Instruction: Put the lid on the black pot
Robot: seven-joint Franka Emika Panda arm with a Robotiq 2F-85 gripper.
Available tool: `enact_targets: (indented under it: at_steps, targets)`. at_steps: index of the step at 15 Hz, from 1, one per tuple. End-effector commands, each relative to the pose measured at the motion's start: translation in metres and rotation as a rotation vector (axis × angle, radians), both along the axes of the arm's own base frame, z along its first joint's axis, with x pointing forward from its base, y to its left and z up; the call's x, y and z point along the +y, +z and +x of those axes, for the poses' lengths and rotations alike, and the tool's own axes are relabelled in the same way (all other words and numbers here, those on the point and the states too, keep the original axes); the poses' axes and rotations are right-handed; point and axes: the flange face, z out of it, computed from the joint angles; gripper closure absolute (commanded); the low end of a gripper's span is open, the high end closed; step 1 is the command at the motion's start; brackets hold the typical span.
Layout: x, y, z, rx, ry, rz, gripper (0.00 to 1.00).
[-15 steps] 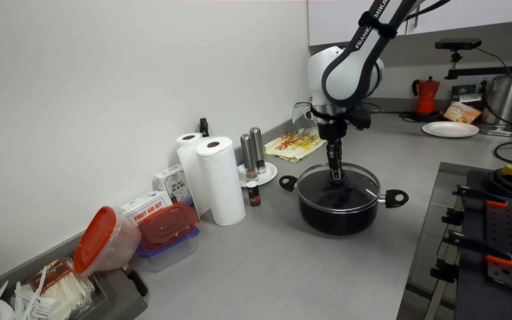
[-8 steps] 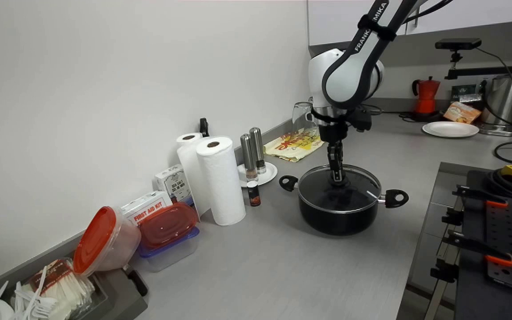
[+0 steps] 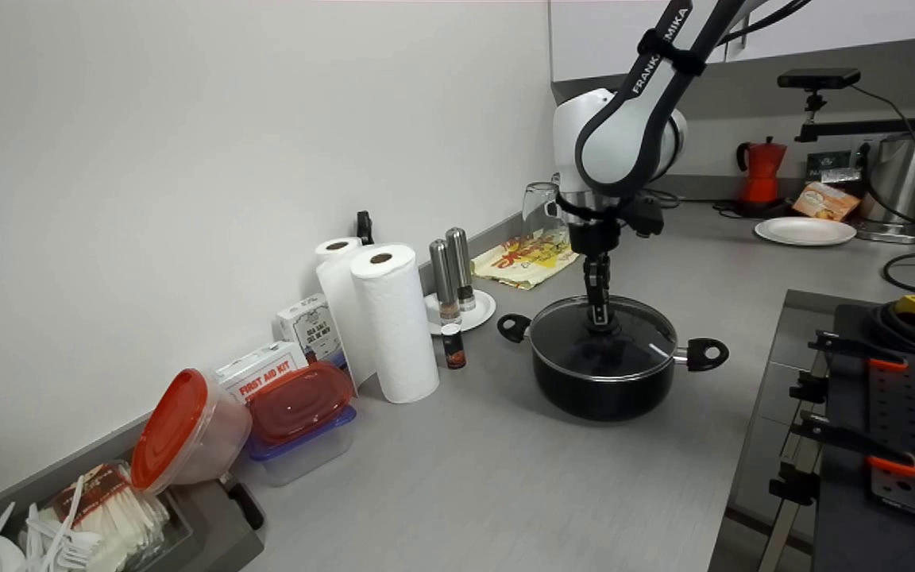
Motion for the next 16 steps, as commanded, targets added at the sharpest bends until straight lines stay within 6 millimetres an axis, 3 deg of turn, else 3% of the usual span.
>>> enact_targets:
  at_steps: [1, 2, 3, 4, 6, 16]
  targets:
    - [0.0049, -0.0049, 0.0038, -0.024, 0.026, 0.031, 0.75]
    - [0.0057, -0.0076, 0.0031, -0.019, 0.038, 0.034, 0.75]
    - [0.0012, -0.0015, 0.0012, -0.007, 0.016, 0.013, 0.39]
    - [0.0009, -0.0019, 0.001, -0.006, 0.018, 0.013, 0.48]
    - [0.0008, -0.0025, 0.0007, -0.005, 0.018, 0.013, 0.39]
    - [0.0008, -0.0025, 0.0007, -0.005, 0.018, 0.013, 0.39]
